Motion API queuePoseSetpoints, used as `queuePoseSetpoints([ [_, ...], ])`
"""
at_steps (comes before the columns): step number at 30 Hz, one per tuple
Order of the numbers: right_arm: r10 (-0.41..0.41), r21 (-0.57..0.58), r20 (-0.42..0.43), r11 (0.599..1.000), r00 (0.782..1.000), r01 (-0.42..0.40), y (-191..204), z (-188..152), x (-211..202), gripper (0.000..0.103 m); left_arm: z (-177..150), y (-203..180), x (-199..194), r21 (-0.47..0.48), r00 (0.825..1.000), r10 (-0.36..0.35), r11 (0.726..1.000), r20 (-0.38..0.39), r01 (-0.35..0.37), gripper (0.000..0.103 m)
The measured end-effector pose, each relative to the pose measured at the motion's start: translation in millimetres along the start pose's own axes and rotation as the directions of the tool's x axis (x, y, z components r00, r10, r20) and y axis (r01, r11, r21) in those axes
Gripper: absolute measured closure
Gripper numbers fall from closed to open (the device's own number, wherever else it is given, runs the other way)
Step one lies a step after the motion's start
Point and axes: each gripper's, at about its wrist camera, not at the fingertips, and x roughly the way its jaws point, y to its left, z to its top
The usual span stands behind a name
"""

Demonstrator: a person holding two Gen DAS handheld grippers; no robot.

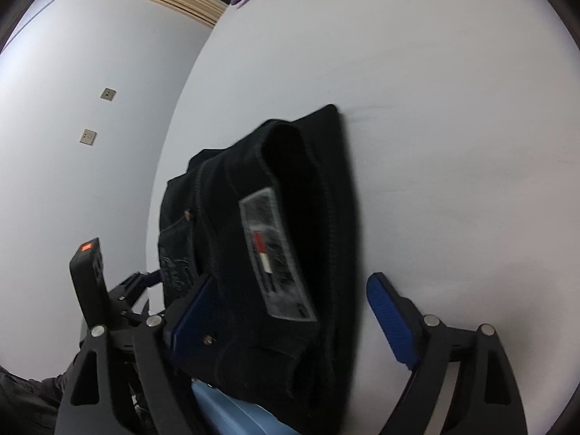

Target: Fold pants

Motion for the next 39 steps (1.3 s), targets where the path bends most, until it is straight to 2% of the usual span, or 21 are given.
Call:
queuePoseSetpoints([
  [4,-0.059,-0.096,-0.047,0.994,0.997,0.055,20.6,0.5,19.0,0.016,-1.8,17.7,6.7,-0.031,0.999,-0.054,0.998,0.005,0.055,0.0],
  [7,-0.053,-0.086,-0.054,0.995,0.997,0.048,23.1,4.0,24.2,0.021,-5.1,32.6,6.9,-0.042,0.994,-0.107,0.993,0.01,0.107,0.001],
  [8,-0.056,-0.085,-0.054,0.995,0.997,0.051,23.8,4.7,24.9,0.023,-4.4,35.5,7.3,-0.044,0.992,-0.122,0.992,0.01,0.122,0.004],
  [9,-0.07,-0.095,-0.053,0.993,0.996,0.065,25.7,4.5,24.7,0.031,-3.3,37.9,6.4,-0.046,0.989,-0.145,0.988,0.011,0.146,0.014],
  [10,-0.106,-0.115,-0.05,0.988,0.993,0.1,28.4,3.3,25.4,0.044,-2.8,40.0,7.2,-0.046,0.985,-0.173,0.984,0.012,0.173,0.021],
  [11,-0.134,-0.124,-0.045,0.984,0.99,0.128,29.8,2.0,25.1,0.05,-0.5,40.2,5.4,-0.047,0.982,-0.189,0.981,0.015,0.189,0.032],
  [12,-0.154,-0.129,-0.035,0.98,0.987,0.149,31.6,-0.1,24.5,0.058,1.4,40.4,4.4,-0.046,0.981,-0.194,0.98,0.015,0.195,0.04],
  [13,-0.166,-0.137,-0.021,0.977,0.986,0.162,34.0,-1.9,23.2,0.065,2.8,41.1,3.7,-0.04,0.981,-0.192,0.98,0.013,0.193,0.043],
  [16,-0.222,-0.209,0.027,0.952,0.975,0.223,53.9,-9.7,18.4,0.079,4.8,46.3,-4.2,-0.039,0.979,-0.204,0.978,0.024,0.205,0.067],
  [18,-0.234,-0.249,0.063,0.938,0.97,0.242,71.8,-13.2,13.0,0.083,9.2,55.9,-16.0,-0.051,0.972,-0.233,0.971,0.032,0.234,0.082],
  [22,-0.189,-0.288,0.117,0.933,0.975,0.215,104.8,-10.1,-0.2,0.084,19.3,74.6,-39.5,-0.038,0.962,-0.265,0.963,0.067,0.268,0.086],
  [24,-0.153,-0.309,0.147,0.932,0.977,0.192,123.4,-2.5,-8.3,0.084,27.8,87.3,-56.2,-0.02,0.961,-0.259,0.965,0.095,0.262,0.086],
  [28,-0.063,-0.307,0.189,0.944,0.98,0.12,146.7,35.9,-14.6,0.084,66.9,128.0,-92.4,0.025,0.961,-0.208,0.978,0.182,0.207,0.086],
  [30,-0.028,-0.284,0.196,0.955,0.98,0.084,149.3,64.4,-5.4,0.084,89.4,152.9,-97.4,0.018,0.955,-0.208,0.978,0.209,0.209,0.086],
  [34,0.017,-0.237,0.183,0.971,0.983,0.028,148.7,121.3,35.2,0.084,124.9,200.5,-76.6,0.009,0.952,-0.198,0.979,0.234,0.202,0.085],
  [38,-0.006,-0.187,0.14,0.982,0.99,0.033,141.7,150.0,91.2,0.084,146.6,238.3,-32.0,-0.018,0.964,-0.172,0.984,0.205,0.18,0.085],
  [39,-0.021,-0.173,0.132,0.984,0.991,0.044,136.0,151.2,104.6,0.083,163.1,239.9,-18.6,-0.032,0.966,-0.174,0.983,0.191,0.183,0.082],
])
